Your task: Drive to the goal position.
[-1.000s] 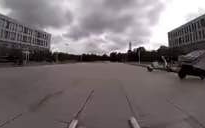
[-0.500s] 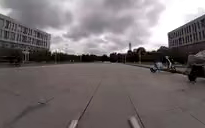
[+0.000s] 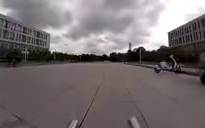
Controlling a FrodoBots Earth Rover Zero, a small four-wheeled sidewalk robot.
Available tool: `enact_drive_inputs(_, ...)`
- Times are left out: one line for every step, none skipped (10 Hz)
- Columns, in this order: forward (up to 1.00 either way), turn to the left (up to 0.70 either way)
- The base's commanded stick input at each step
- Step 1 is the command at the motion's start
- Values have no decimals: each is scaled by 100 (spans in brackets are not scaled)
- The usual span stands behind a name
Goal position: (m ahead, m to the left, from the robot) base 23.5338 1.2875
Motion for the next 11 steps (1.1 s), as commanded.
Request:
enact_drive_inputs(100, 0)
enact_drive_inputs(100, 0)
enact_drive_inputs(100, 0)
enact_drive_inputs(100, 0)
enact_drive_inputs(100, 0)
enact_drive_inputs(100, 0)
enact_drive_inputs(100, 0)
enact_drive_inputs(100, 0)
enact_drive_inputs(100, 0)
enact_drive_inputs(100, 0)
enact_drive_inputs(100, 0)
